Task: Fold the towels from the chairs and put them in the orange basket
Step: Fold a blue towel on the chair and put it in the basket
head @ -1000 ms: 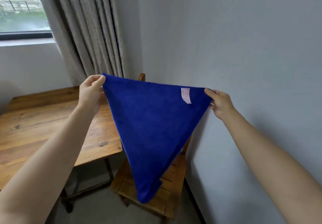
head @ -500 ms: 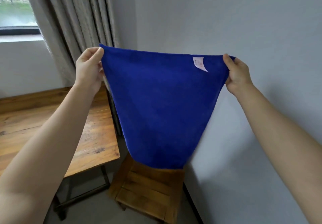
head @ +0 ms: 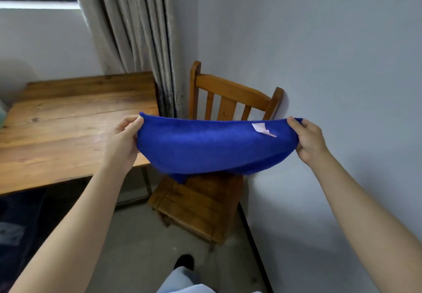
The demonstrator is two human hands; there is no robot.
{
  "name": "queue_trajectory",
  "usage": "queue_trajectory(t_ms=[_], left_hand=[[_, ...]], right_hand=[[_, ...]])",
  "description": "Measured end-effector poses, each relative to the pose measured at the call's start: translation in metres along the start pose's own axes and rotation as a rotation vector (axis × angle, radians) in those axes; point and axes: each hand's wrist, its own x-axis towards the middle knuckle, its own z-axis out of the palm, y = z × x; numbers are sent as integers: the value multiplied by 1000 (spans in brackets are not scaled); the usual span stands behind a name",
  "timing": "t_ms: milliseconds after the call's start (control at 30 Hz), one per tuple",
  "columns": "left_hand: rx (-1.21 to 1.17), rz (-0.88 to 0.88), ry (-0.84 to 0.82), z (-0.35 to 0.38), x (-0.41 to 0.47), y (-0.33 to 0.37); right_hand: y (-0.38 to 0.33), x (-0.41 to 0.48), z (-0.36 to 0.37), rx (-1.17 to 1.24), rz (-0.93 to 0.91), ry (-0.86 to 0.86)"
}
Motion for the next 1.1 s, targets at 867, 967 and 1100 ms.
queue_trajectory(t_ms=[867, 967, 1100], left_hand=[[472, -656, 311, -61, 36, -241], [501, -652, 369, -64, 56, -264], [555, -652, 423, -62, 83, -305]], right_hand=[[247, 54, 32, -391, 486, 191], [269, 76, 39, -415, 493, 199], [303, 102, 50, -431, 496, 222]])
